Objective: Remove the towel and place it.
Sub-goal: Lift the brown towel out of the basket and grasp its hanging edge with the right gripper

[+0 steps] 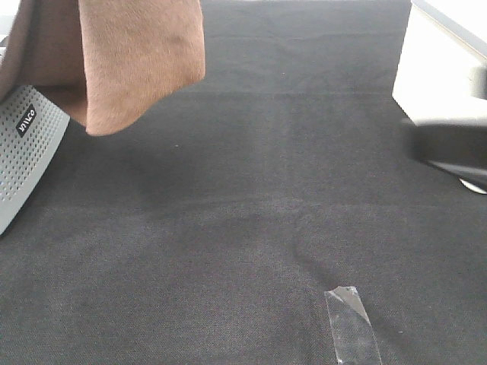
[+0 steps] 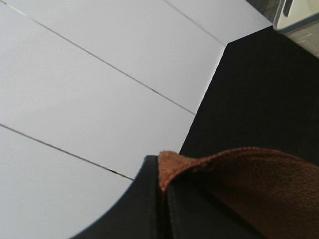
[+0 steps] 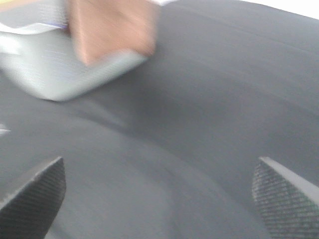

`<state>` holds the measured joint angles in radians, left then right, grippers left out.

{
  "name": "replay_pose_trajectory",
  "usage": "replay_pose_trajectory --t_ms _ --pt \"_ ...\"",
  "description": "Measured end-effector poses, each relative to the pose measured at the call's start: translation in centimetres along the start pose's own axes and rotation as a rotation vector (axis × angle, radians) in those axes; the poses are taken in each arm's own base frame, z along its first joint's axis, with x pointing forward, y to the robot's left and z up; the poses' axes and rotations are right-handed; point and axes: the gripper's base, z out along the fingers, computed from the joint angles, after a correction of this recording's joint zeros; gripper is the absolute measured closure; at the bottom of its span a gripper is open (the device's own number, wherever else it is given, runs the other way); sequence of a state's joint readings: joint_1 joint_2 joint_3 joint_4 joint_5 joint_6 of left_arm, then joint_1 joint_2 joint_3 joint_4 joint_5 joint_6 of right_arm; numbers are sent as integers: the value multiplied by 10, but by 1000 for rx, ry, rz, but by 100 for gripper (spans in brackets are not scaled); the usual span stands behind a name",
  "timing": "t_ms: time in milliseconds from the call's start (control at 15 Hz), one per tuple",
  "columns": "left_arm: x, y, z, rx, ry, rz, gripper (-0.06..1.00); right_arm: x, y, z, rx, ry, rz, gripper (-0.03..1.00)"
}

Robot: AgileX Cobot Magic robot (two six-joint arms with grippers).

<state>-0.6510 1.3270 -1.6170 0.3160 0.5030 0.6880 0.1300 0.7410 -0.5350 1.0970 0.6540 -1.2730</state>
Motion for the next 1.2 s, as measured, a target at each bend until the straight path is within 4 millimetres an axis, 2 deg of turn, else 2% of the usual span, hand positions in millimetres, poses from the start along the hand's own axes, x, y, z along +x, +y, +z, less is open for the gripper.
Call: replay_pose_trajectory --t_ms 333,467,733,1000,1200 --pt "-16 -10 5 6 -86 6 94 -14 -27 60 -304 -101 -45 2" --pt "-20 -16 12 23 -102 -1 94 -17 -44 86 -359 -142 -1 2" --pt "-27 -30 24 57 -127 3 94 0 -65 130 -518 -223 97 2" --pt "-27 -37 34 60 -137 6 94 1 -87 158 -546 -229 129 2" --pt "-26 -42 42 71 -131 9 94 -5 -92 162 -550 -248 120 2"
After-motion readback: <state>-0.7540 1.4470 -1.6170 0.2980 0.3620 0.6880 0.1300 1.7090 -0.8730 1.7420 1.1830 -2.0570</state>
